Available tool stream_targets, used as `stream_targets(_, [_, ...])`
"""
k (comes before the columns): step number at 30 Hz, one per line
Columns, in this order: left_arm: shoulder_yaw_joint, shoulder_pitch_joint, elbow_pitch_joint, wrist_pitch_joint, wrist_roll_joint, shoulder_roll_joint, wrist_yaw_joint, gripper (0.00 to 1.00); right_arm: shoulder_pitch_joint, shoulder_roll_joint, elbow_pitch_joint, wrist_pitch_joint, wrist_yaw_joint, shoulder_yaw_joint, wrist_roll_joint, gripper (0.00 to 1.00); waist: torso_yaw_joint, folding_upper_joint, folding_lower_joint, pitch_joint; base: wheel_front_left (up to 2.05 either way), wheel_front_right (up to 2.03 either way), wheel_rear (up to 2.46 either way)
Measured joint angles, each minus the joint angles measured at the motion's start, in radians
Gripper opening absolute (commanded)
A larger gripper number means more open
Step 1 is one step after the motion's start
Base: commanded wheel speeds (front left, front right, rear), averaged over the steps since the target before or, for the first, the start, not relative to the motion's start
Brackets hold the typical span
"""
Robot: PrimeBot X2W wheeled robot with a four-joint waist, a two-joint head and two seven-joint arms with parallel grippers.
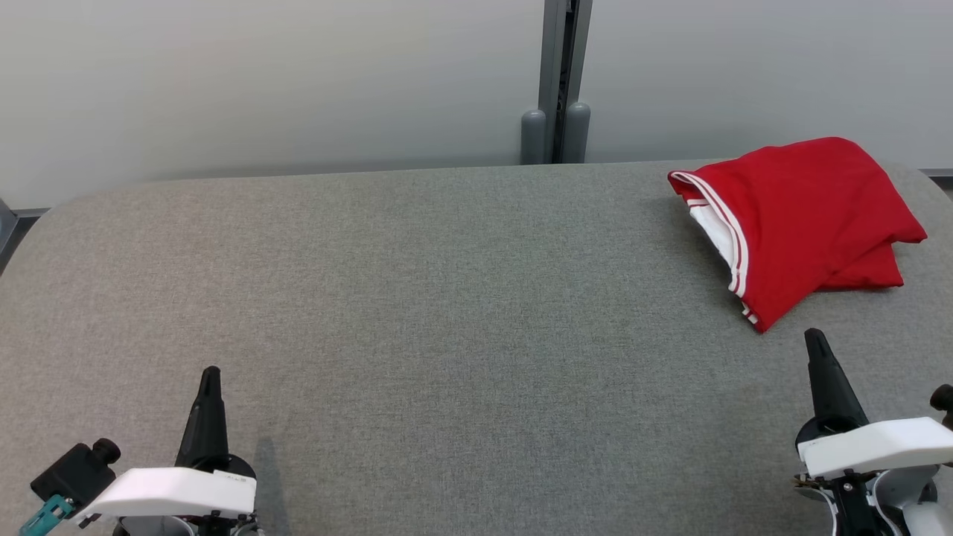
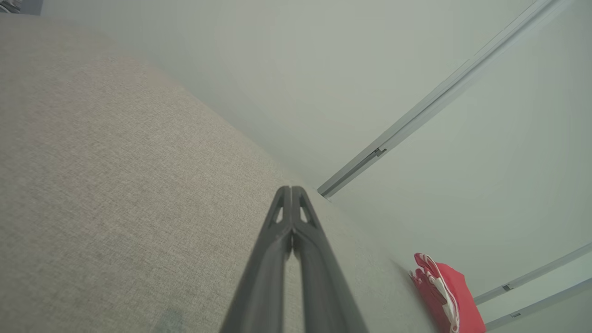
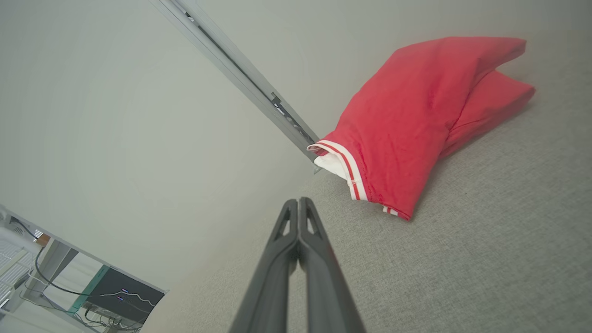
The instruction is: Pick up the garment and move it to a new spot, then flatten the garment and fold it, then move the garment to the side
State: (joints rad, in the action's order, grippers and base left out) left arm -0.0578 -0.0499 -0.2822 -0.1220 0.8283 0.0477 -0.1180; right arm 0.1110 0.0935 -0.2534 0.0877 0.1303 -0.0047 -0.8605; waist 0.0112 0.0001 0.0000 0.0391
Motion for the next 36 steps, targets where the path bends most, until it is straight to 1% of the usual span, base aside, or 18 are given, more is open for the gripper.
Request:
stream_targets(13, [-0.01,-0.021,-0.004,0.04,0.157,0.0,-0.001,0.0,0.025,-0.007,-0.023,-0.045,0.0,-0.024,-0.146,0.0,-0.002,0.0,0.0,-0.004,0.0,0.0,0.0])
stream_targets(36, [-0.025,-0.059,-0.009,0.097,0.396,0.0,-0.004,0.0,0.06,-0.022,-0.058,-0.123,-0.001,-0.062,-0.373,0.0,-0.005,0.0,0.0,-0.013,0.0,0.0,0.0])
